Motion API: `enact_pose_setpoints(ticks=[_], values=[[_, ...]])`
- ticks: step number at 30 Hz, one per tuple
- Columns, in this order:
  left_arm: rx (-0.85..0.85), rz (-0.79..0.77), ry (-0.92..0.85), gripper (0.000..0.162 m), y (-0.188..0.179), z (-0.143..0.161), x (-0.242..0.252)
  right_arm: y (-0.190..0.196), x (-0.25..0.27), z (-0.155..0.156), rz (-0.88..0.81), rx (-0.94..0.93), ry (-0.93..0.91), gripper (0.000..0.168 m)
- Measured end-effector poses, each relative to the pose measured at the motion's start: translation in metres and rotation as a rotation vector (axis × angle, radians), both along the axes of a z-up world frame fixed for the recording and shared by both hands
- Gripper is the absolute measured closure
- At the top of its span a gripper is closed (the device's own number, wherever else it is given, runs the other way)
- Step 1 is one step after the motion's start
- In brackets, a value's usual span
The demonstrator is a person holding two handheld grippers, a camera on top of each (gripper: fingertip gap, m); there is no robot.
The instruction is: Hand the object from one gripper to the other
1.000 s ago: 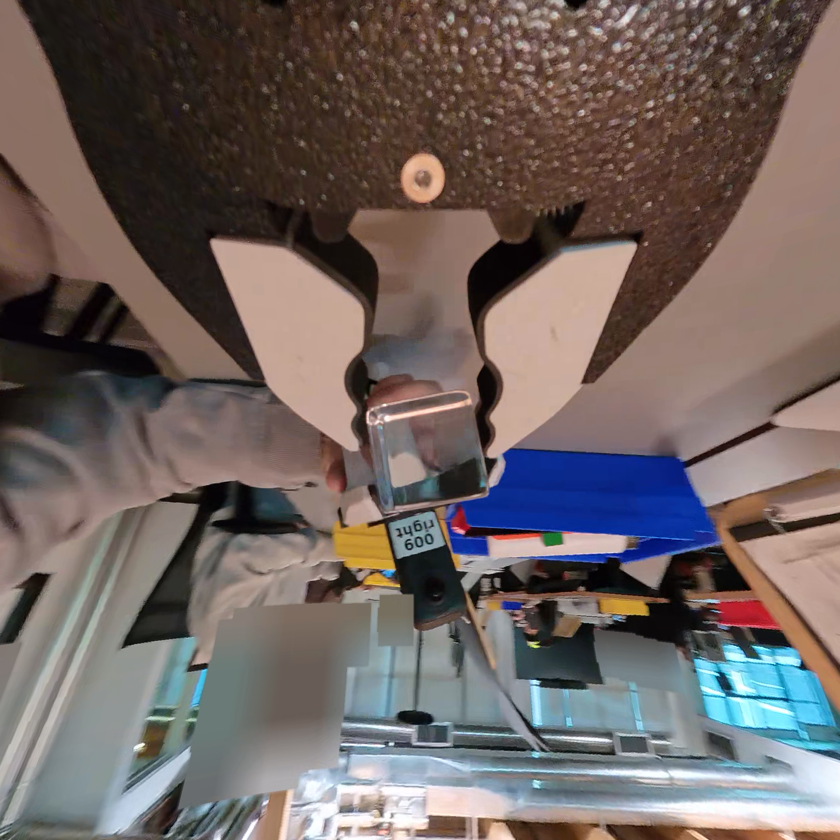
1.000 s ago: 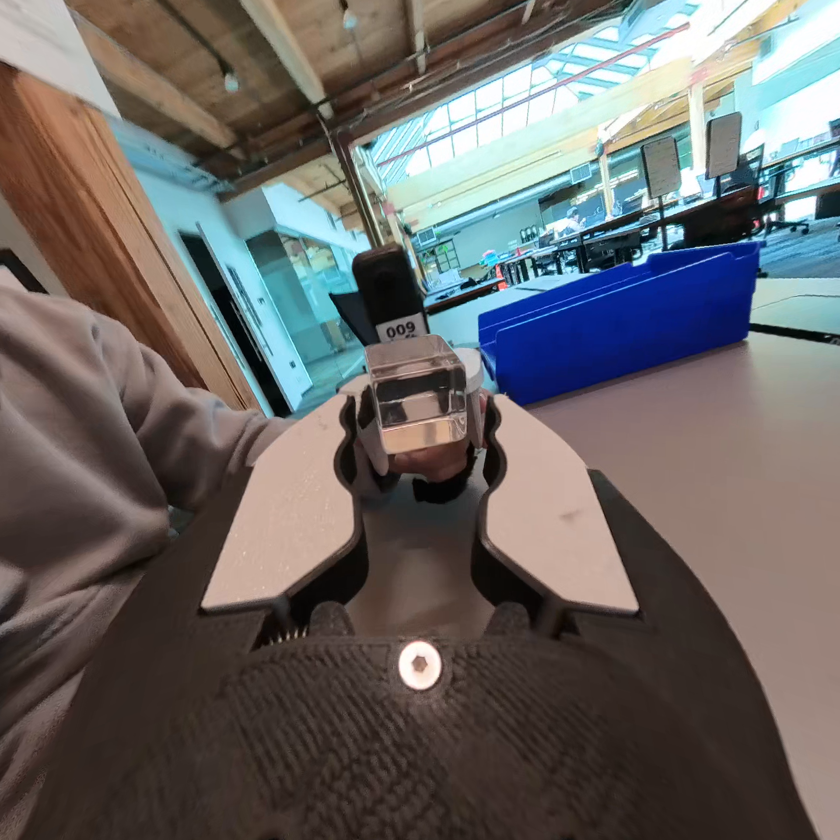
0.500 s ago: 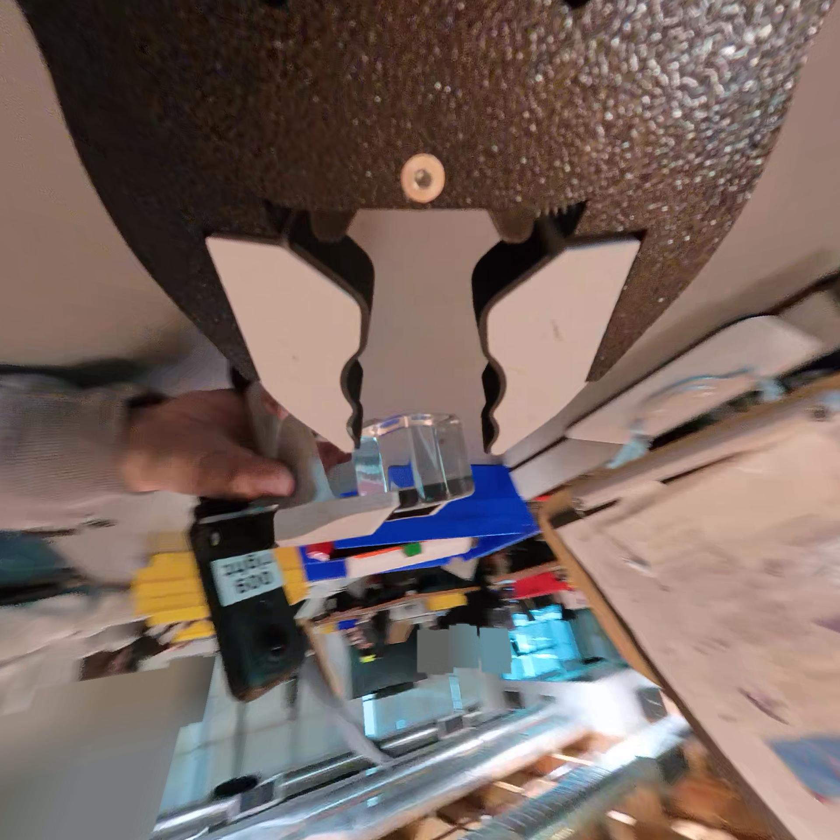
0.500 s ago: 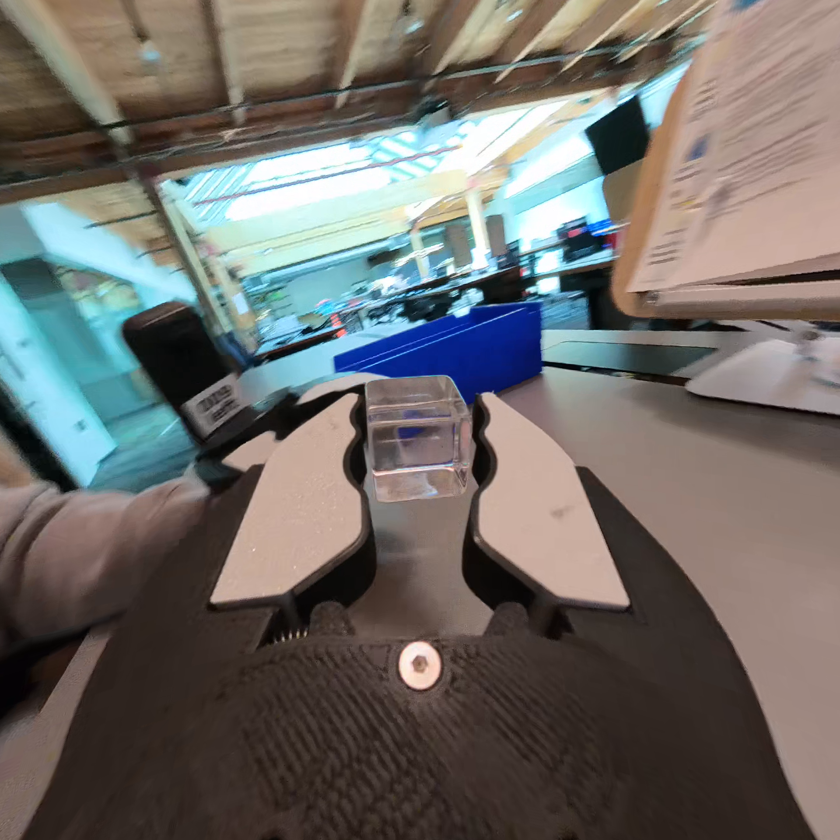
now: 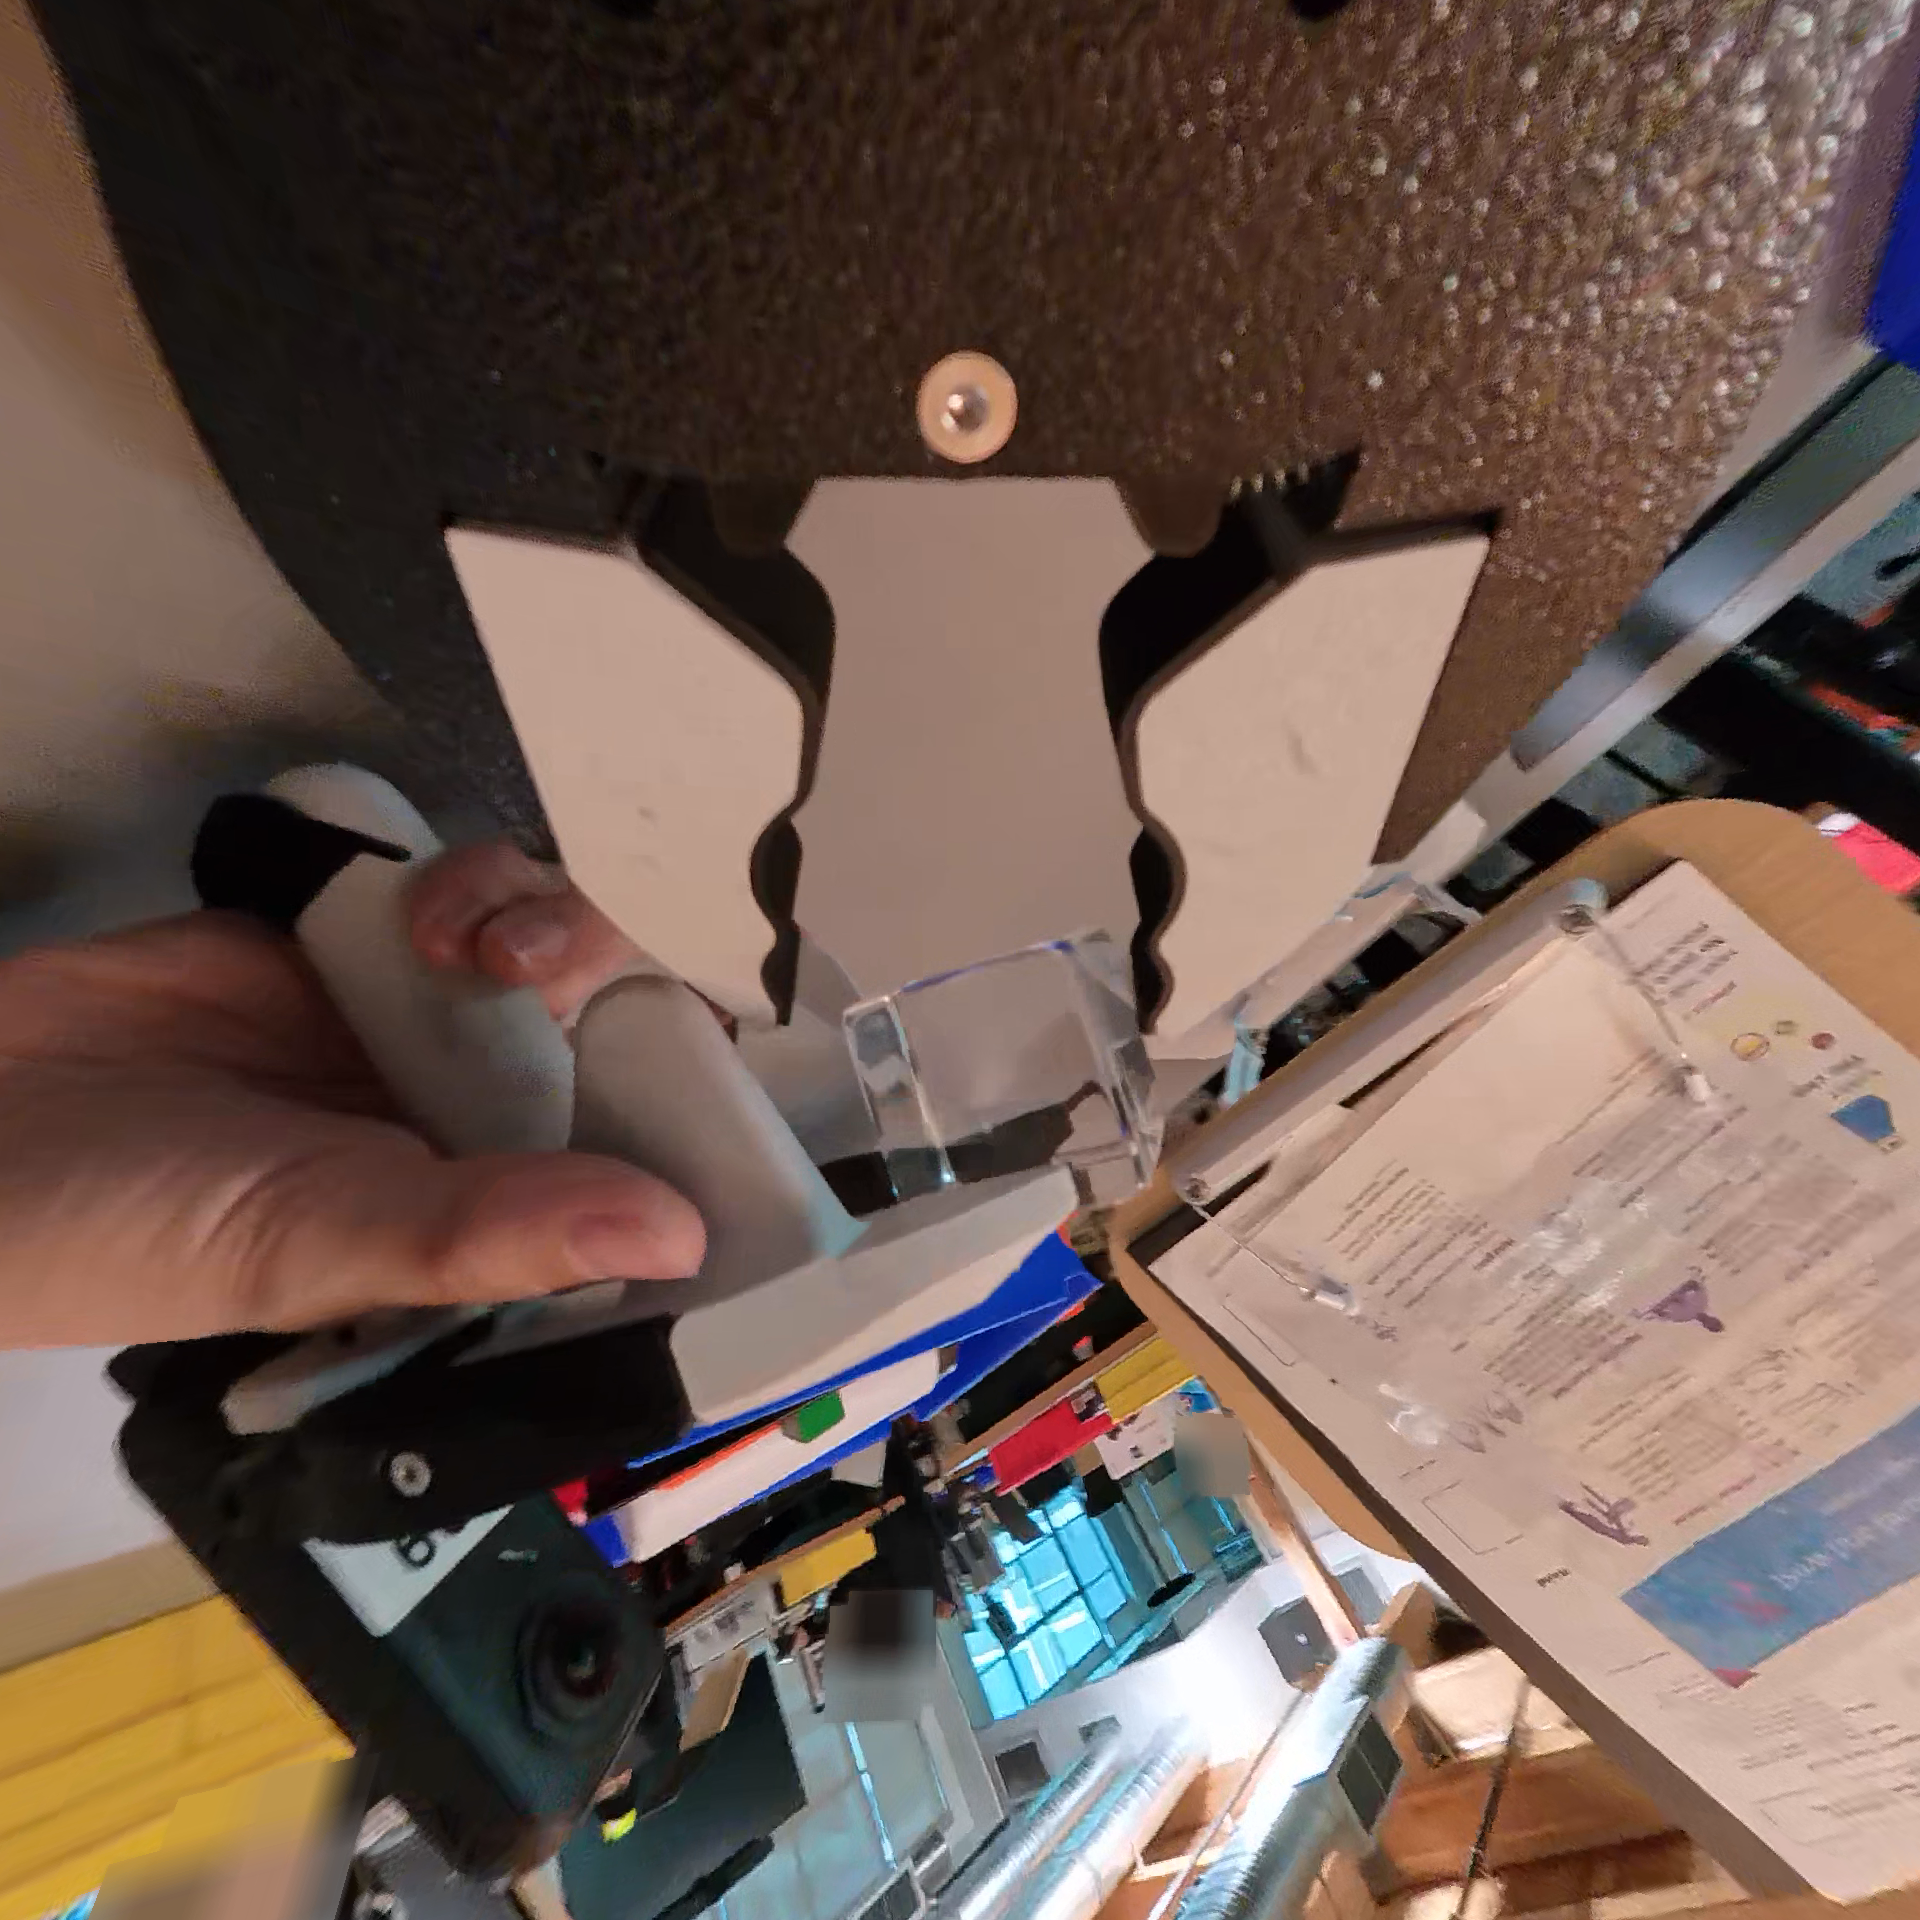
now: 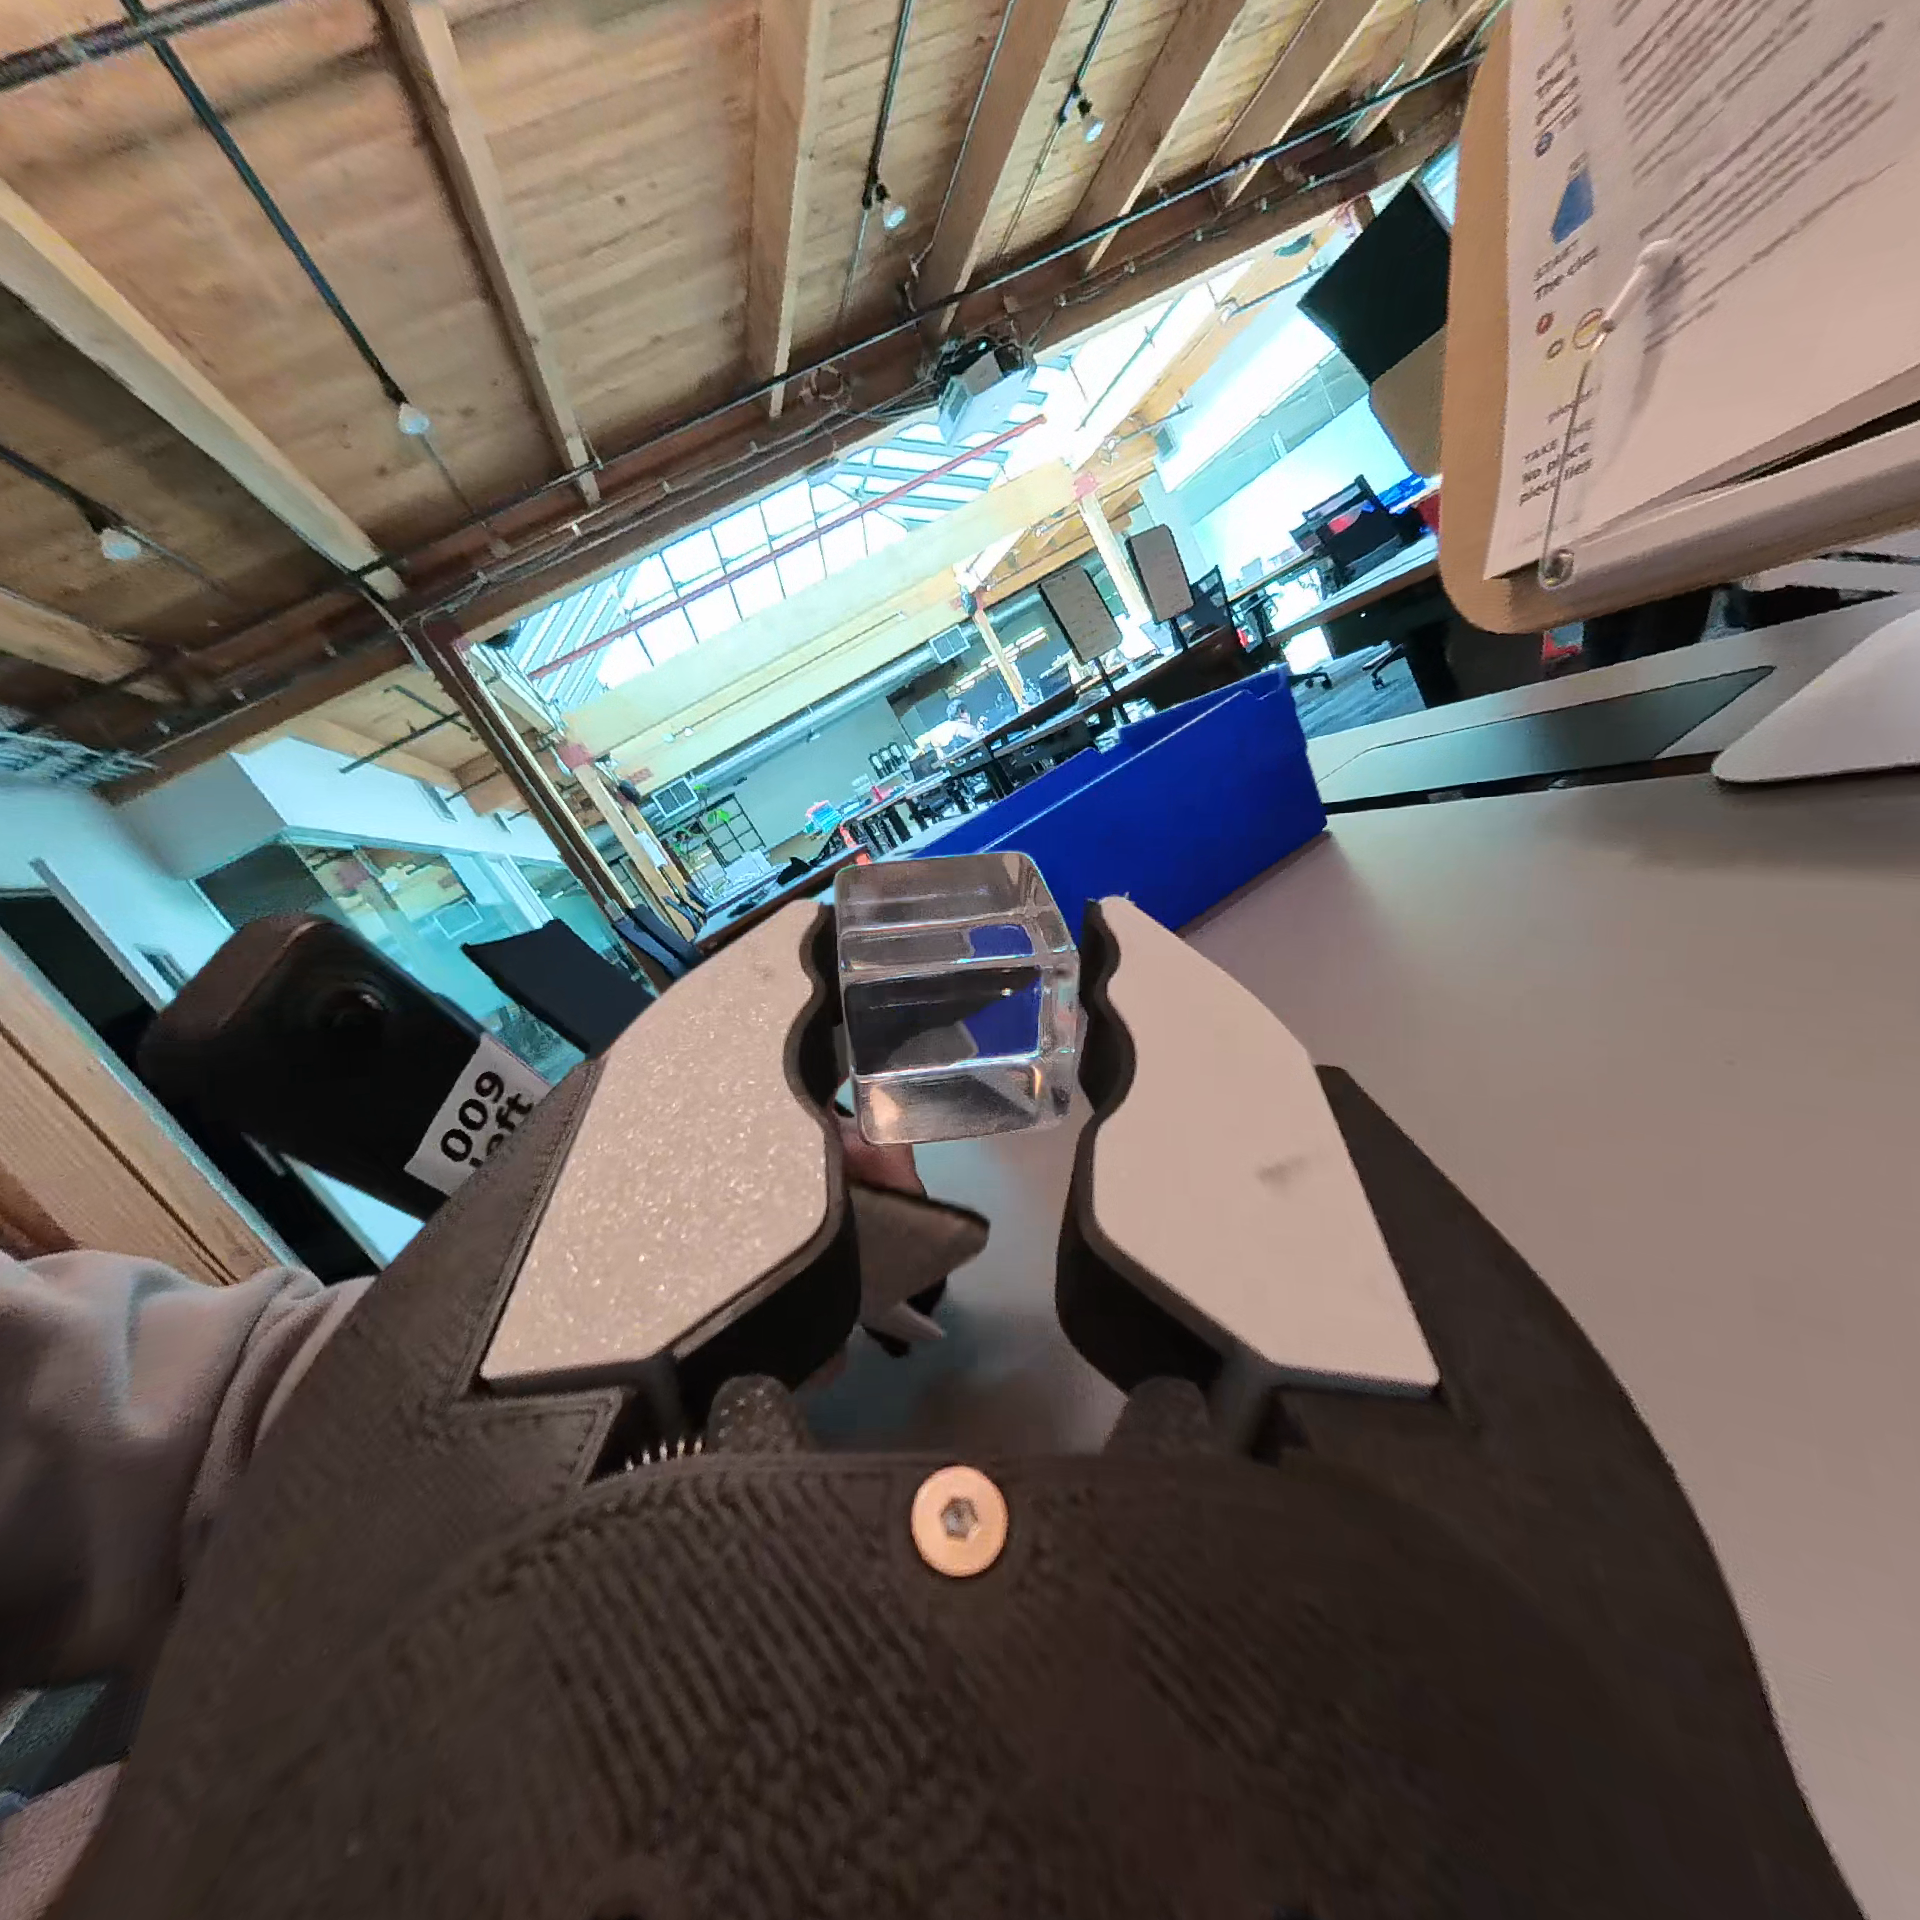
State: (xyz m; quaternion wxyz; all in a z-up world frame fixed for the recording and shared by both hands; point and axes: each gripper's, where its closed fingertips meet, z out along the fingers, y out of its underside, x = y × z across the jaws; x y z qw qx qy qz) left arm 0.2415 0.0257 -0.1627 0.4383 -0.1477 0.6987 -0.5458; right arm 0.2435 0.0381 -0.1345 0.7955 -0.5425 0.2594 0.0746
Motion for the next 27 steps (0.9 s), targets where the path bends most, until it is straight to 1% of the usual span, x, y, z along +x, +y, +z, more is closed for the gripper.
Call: enact_pose_setpoints(ticks=[2,5,7,9,12,14,17,21,27], values=[[0.01,0.043,-0.094,0.108,0.003,0.009,-0.001,0.004,-0.004,-0.001,0.04,0.017,0.031,0.123],[0.062,0.076,-0.218,0.111,0.003,0.019,-0.005,0.004,-0.005,0.002,0.093,0.131,0.15,0.124],[0.062,0.072,-0.287,0.114,0.002,0.025,-0.009,0.003,-0.007,0.005,0.16,0.223,0.23,0.123],[0.043,0.052,-0.334,0.116,0.001,0.031,-0.013,0.003,-0.009,0.008,0.225,0.306,0.304,0.123],[0.037,0.038,-0.374,0.116,0.002,0.035,-0.018,0.004,-0.012,0.009,0.277,0.373,0.375,0.124],[0.042,0.043,-0.412,0.116,0.001,0.038,-0.02,0.004,-0.014,0.012,0.303,0.409,0.39,0.123],[0.061,0.06,-0.433,0.114,0.003,0.039,-0.02,0.004,-0.014,0.012,0.295,0.403,0.39,0.124],[0.052,0.085,-0.407,0.106,0.006,0.039,-0.016,0.001,-0.012,0.011,0.281,0.404,0.388,0.124],[0.052,0.09,-0.361,0.104,0.008,0.033,-0.012,0.001,-0.01,0.01,0.276,0.401,0.395,0.124]])
